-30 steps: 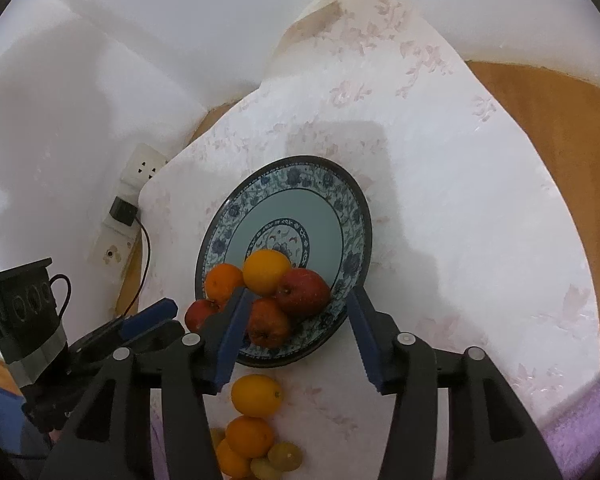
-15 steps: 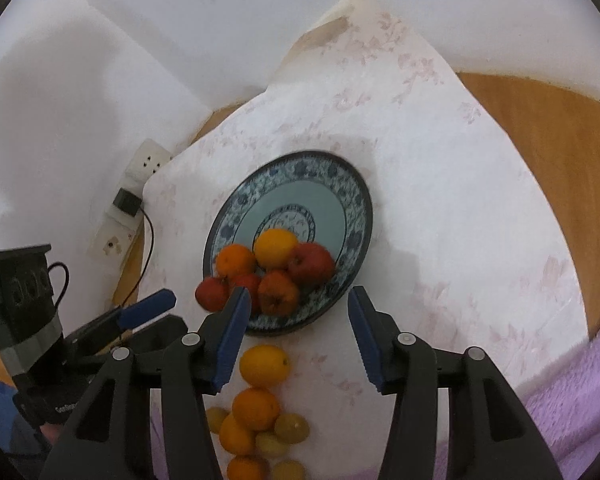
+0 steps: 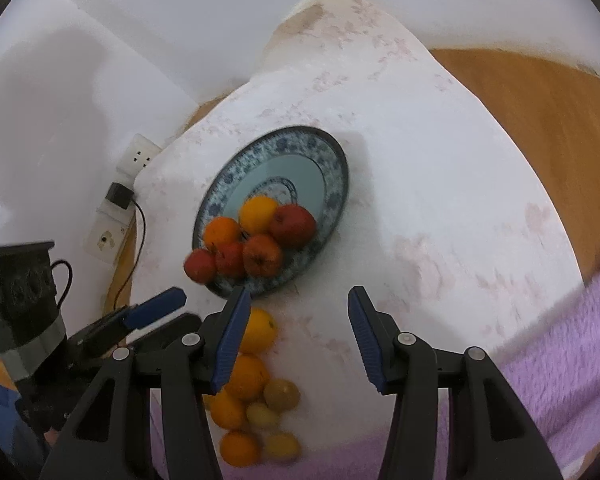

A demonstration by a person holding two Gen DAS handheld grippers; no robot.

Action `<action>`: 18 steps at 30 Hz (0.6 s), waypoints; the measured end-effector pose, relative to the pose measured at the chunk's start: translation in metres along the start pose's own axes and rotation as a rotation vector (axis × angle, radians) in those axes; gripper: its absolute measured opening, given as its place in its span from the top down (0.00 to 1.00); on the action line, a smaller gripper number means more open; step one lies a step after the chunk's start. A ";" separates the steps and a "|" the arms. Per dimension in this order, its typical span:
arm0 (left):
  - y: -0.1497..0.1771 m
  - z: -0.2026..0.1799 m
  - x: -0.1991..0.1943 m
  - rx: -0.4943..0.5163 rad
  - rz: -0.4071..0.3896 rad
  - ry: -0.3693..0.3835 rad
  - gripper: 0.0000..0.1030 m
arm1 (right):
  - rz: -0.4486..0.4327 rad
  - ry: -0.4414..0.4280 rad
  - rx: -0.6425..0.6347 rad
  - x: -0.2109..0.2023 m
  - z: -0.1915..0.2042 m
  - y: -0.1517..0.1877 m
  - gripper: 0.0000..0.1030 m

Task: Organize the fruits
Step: 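Withdraw both open grippers from the plate back to the fruit pile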

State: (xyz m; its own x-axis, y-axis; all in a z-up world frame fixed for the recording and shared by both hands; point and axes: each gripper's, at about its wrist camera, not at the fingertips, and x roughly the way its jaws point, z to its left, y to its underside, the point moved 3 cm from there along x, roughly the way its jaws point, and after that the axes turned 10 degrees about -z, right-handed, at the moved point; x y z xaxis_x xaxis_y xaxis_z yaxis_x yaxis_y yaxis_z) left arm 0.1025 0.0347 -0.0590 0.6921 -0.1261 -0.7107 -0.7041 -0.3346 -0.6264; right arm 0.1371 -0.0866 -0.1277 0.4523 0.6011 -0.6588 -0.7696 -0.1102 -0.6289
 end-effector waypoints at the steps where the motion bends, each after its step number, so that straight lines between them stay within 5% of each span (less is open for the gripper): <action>1: 0.002 -0.001 0.003 0.003 0.008 -0.005 0.37 | 0.019 0.005 0.001 0.001 -0.003 0.004 0.50; 18: 0.012 -0.023 0.027 0.044 0.067 0.018 0.38 | 0.054 0.039 0.010 -0.008 -0.022 0.019 0.50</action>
State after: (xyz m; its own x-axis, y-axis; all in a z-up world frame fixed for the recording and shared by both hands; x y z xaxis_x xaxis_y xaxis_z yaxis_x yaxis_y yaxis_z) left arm 0.1158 0.0059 -0.0784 0.6454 -0.1638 -0.7461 -0.7552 -0.2836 -0.5910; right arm 0.1286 -0.1111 -0.1434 0.4273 0.5634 -0.7071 -0.7974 -0.1337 -0.5884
